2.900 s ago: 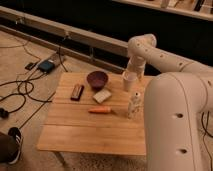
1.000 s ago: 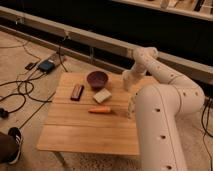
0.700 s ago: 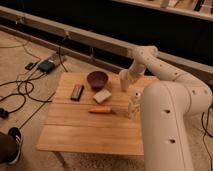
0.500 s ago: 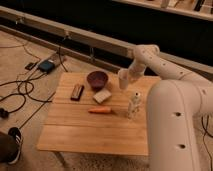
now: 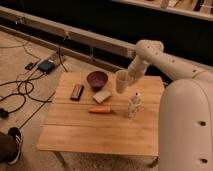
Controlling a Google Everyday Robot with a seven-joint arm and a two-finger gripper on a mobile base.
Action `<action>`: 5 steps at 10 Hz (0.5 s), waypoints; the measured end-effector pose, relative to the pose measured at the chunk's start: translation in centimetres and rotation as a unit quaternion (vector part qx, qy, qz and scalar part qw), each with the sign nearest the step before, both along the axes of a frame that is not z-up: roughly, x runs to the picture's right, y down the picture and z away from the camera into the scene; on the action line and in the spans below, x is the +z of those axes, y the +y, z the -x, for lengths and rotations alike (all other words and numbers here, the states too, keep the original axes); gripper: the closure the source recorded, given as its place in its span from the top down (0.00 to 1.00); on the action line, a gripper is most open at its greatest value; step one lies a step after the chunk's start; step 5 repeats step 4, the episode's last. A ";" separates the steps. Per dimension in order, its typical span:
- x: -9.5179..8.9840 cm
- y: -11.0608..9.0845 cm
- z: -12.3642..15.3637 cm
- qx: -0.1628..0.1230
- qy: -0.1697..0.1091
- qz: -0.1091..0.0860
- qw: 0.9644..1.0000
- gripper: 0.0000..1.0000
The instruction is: Pick up the ceramic cup
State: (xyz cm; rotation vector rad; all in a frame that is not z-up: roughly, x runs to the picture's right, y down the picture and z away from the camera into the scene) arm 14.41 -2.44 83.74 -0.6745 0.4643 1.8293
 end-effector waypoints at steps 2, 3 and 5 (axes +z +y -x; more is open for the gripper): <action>-1.4 -1.1 0.8 -0.025 -0.002 0.003 1.000 0.00; -1.8 -1.7 1.1 -0.032 -0.004 0.000 0.999 0.00; -2.0 -2.2 1.4 -0.037 -0.005 -0.004 0.999 0.00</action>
